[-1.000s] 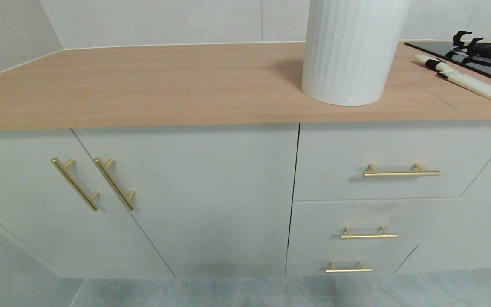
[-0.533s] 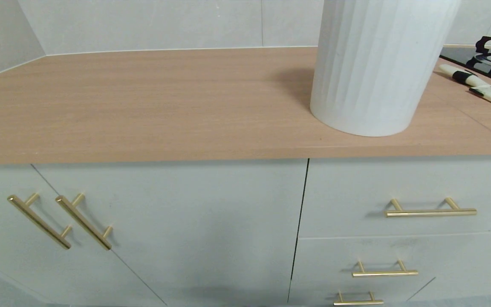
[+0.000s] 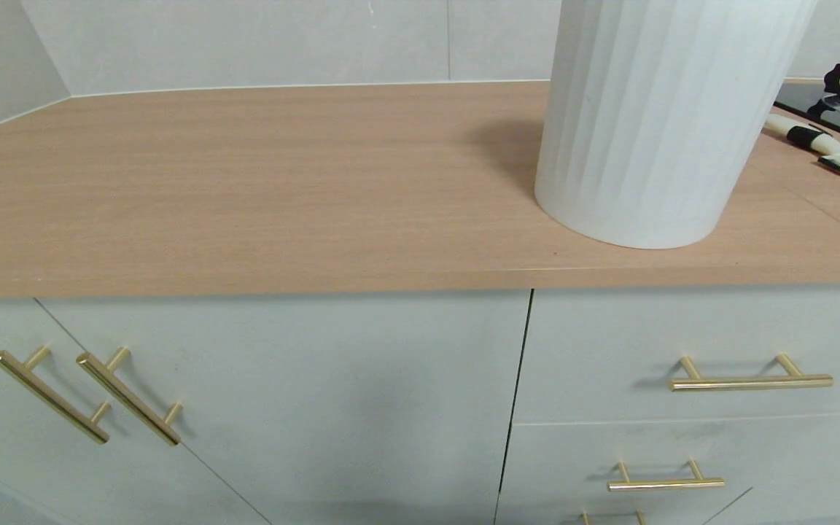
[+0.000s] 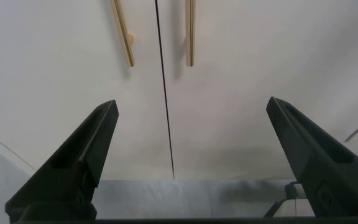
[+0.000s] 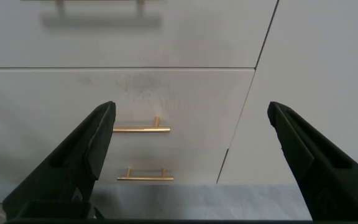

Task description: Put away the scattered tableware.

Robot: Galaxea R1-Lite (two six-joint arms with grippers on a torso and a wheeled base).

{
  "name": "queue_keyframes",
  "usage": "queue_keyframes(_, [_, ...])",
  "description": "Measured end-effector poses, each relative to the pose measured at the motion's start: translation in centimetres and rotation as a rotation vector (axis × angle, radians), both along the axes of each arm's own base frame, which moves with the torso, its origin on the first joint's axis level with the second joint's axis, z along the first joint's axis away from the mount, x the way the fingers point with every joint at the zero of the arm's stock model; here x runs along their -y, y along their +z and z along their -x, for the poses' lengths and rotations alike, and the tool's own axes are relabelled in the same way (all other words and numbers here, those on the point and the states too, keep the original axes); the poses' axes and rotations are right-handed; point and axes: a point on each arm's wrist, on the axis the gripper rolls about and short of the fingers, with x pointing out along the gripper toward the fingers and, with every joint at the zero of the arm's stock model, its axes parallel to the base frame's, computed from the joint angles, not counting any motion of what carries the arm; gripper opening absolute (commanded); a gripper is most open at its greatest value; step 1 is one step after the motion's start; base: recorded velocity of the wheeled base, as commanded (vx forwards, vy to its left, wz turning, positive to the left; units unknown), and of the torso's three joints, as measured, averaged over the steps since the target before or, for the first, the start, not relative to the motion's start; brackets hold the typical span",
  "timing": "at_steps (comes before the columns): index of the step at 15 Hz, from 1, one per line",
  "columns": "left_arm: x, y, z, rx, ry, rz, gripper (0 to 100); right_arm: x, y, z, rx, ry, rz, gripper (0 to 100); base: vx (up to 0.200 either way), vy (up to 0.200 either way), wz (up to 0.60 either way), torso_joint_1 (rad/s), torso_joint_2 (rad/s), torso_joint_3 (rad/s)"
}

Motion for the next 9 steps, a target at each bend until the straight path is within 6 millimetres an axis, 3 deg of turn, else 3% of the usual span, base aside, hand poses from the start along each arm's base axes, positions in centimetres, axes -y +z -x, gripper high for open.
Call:
queue_keyframes(1, [0.0, 0.0, 0.0, 0.0, 0.0, 0.0, 100, 0.0, 0.0, 0.0, 0.0, 0.0, 0.0, 100, 0.0, 0.0, 0.0, 0.0, 0.0, 0.0])
queue_keyframes(8, [0.0, -0.01, 0.0, 0.0, 0.0, -0.001, 100, 0.0, 0.0, 0.0, 0.0, 0.0, 0.0, 100, 0.0, -0.2, 0.0, 0.002, 0.0, 0.003])
queue_keyframes(9, [0.0, -0.01, 0.0, 0.0, 0.0, 0.0, 100, 0.0, 0.0, 0.0, 0.0, 0.0, 0.0, 100, 0.0, 0.0, 0.0, 0.0, 0.0, 0.0])
